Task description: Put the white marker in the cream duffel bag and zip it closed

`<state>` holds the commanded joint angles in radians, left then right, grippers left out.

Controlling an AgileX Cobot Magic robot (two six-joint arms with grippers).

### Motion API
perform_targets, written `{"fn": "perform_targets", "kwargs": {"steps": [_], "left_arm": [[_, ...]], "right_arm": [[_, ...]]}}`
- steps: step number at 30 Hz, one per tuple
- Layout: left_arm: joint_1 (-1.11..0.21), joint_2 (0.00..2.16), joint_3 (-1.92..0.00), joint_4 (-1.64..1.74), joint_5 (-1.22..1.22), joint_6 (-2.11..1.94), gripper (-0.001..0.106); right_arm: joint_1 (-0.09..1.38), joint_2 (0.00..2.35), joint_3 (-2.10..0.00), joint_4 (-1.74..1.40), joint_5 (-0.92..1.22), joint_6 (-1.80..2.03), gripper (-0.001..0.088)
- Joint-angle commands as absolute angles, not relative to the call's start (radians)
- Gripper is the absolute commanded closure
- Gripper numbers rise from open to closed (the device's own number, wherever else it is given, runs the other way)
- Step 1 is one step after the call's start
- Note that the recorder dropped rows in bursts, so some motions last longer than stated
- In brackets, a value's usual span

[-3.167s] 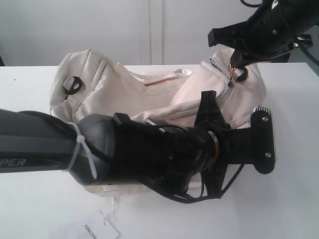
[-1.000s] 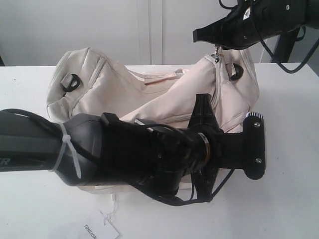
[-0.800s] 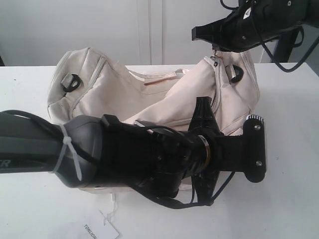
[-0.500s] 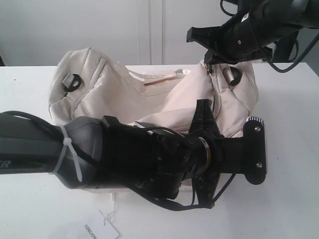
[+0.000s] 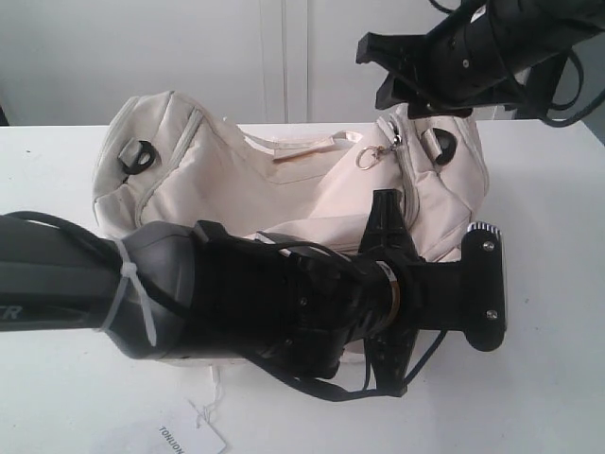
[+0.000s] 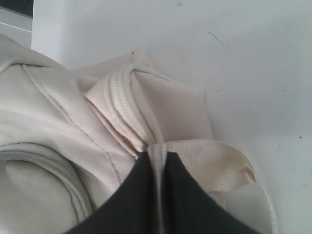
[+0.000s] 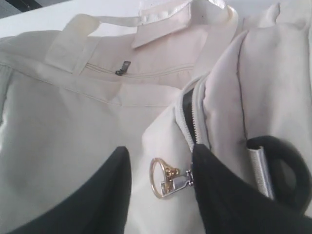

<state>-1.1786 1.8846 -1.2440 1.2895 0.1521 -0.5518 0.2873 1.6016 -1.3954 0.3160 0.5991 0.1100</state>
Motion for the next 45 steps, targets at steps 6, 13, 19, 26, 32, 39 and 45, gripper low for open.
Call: {"fn": "perform_targets", "kwargs": {"steps": [6, 13, 19, 26, 32, 39, 45], "left_arm": [[-1.179, 1.885, -1.244, 1.290, 0.158, -0.552, 0.104], [-1.179, 1.885, -1.244, 1.290, 0.154, -0.552, 0.057], [-1.179, 1.874, -1.244, 1.287, 0.168, -0.571, 0.038], [-1.179, 1.790, -1.244, 1.172, 0.183, -0.607, 0.038], [-1.179, 1.736, -1.244, 1.044, 0.270, -0.601, 0.040], [-1.179, 1.697, -1.244, 0.844, 0.397, -0.601, 0.066], [-1.179, 1.638, -1.244, 0.770, 0.613, -0.601, 0.102]], "right_arm": [[0.287, 1.574, -1.395, 0.314, 0.609, 0.110, 0.0472], [0.287, 1.567, -1.395, 0.311, 0.625, 0.110, 0.0472], [0.287, 1.567, -1.395, 0.309, 0.634, 0.110, 0.0472], [0.287, 1.567, -1.395, 0.294, 0.634, 0.110, 0.0472], [0.287, 1.567, -1.395, 0.269, 0.634, 0.110, 0.0472], [0.287, 1.567, -1.395, 0.232, 0.634, 0.110, 0.0472], [0.287, 1.567, -1.395, 0.184, 0.636, 0.108, 0.0472]]}}
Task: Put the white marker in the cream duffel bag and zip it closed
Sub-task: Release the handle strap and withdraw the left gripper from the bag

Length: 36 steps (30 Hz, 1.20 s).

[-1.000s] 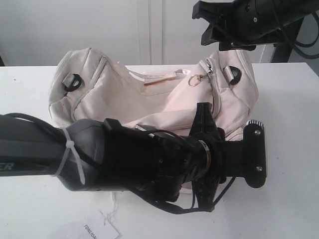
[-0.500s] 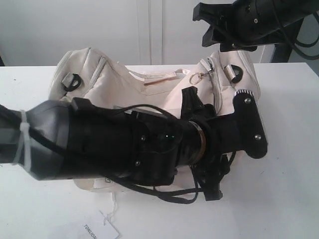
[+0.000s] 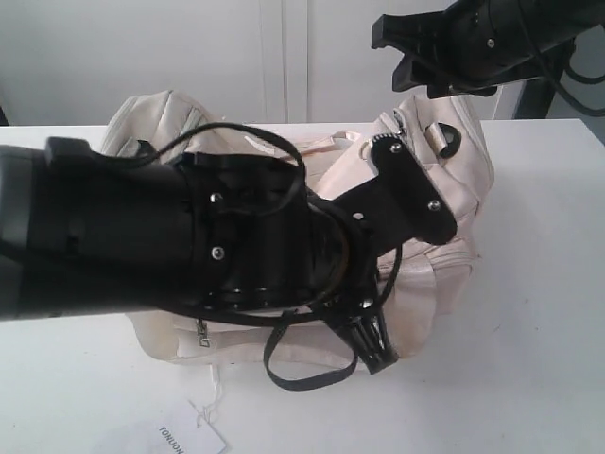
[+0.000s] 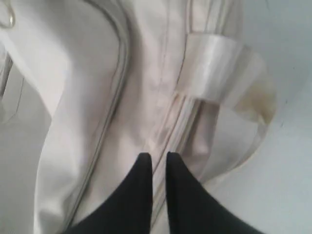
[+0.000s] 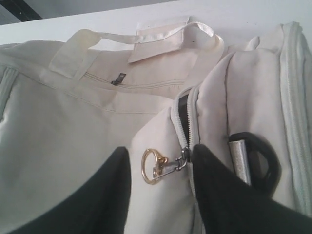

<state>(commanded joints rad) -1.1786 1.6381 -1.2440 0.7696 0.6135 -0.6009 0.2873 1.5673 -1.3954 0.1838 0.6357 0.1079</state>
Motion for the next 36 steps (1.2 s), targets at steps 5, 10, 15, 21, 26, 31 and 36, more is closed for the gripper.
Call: {"fn": "perform_targets", "kwargs": {"steps": [5, 10, 15, 21, 26, 31, 36], "left_arm": [[-1.156, 1.582, -1.244, 0.763, 0.740, -0.599, 0.105], [-1.055, 1.510, -1.244, 0.653, 0.730, -0.520, 0.105], [-0.869, 1.441, -1.244, 0.430, 0.750, -0.371, 0.105], [-0.630, 1.372, -1.244, 0.191, 0.756, -0.196, 0.105], [-0.458, 1.334, -1.244, -0.037, 0.792, 0.009, 0.105], [-0.291, 1.333, -1.244, -0.251, 0.850, 0.171, 0.105], [-0.136, 1.333, -1.244, -0.391, 0.906, 0.276, 0.105]], "right_arm": [[0.287, 1.567, -1.395, 0.187, 0.636, 0.108, 0.0479], [0.287, 1.567, -1.395, 0.183, 0.689, 0.108, 0.0568], [0.287, 1.567, -1.395, 0.183, 0.731, 0.108, 0.0716], [0.287, 1.567, -1.395, 0.185, 0.784, 0.077, 0.0868], [0.271, 1.544, -1.395, 0.193, 0.815, 0.053, 0.0868], [0.234, 1.513, -1.395, 0.202, 0.859, 0.049, 0.0868], [0.187, 1.489, -1.395, 0.202, 0.917, 0.047, 0.0868]]}}
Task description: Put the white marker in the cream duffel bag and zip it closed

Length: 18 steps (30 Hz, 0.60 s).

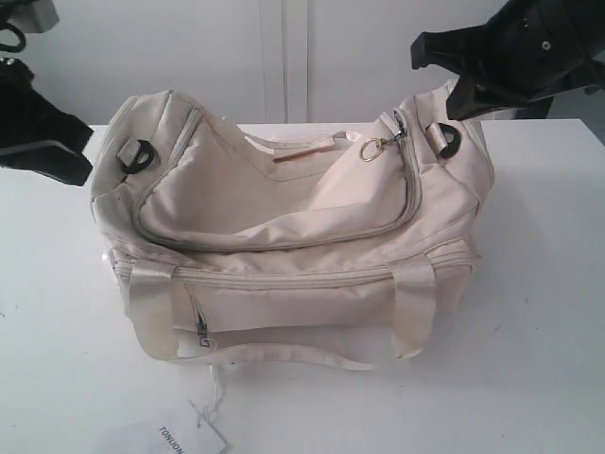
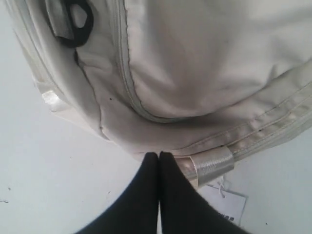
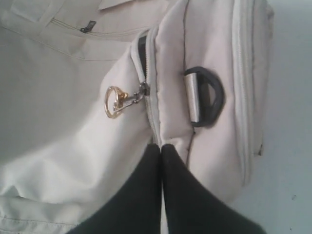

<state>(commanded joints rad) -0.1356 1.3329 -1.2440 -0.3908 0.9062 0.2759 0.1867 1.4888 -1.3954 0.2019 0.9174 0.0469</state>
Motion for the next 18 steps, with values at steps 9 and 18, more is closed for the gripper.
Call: {"fn": "perform_targets", "kwargs": {"steps": [9, 18], "left_arm": [[0.021, 1.333, -1.244, -0.391, 0.943, 0.238, 0.105], [0.023, 1.333, -1.244, -0.374, 0.928, 0.241, 0.105]], "right_arm": [[0.096, 1.434, -1.390, 0.174, 1.012, 0.013, 0.0868], [0.079, 1.368, -1.318, 0.117, 1.070, 0.000, 0.0868]]}}
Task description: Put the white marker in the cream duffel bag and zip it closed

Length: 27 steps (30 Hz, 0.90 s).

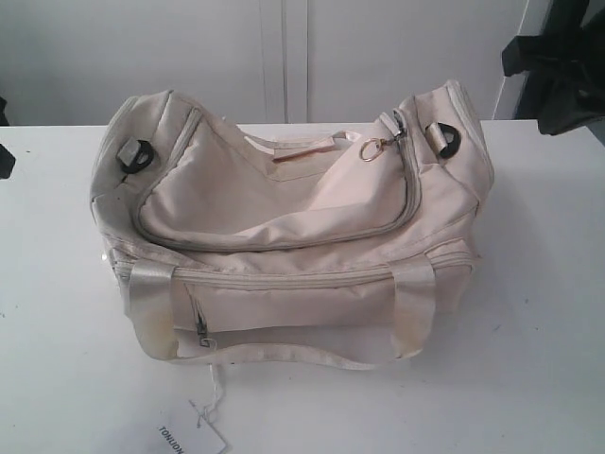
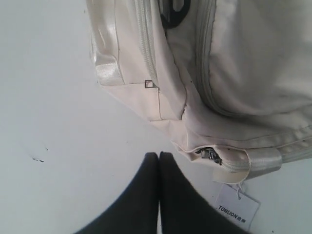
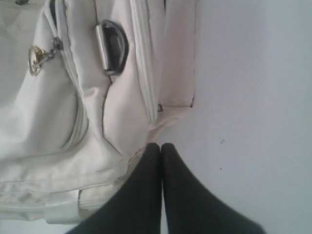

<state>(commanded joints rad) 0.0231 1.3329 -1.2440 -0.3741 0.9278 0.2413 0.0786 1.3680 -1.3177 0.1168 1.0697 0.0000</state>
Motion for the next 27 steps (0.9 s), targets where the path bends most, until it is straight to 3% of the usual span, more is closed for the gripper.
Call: {"fn": "perform_targets", "kwargs": {"steps": [17, 27], "left_arm": [[0.023, 1.333, -1.244, -0.372, 0.823, 0.241, 0.105], [0.023, 1.333, -1.244, -0.372, 0.823, 0.241, 0.105]], "right_arm": [[0.079, 1.168, -1.103, 0.107, 1.088, 0.000, 0.0868], [0.079, 1.168, -1.103, 0.107, 1.090, 0.000, 0.0868]]}}
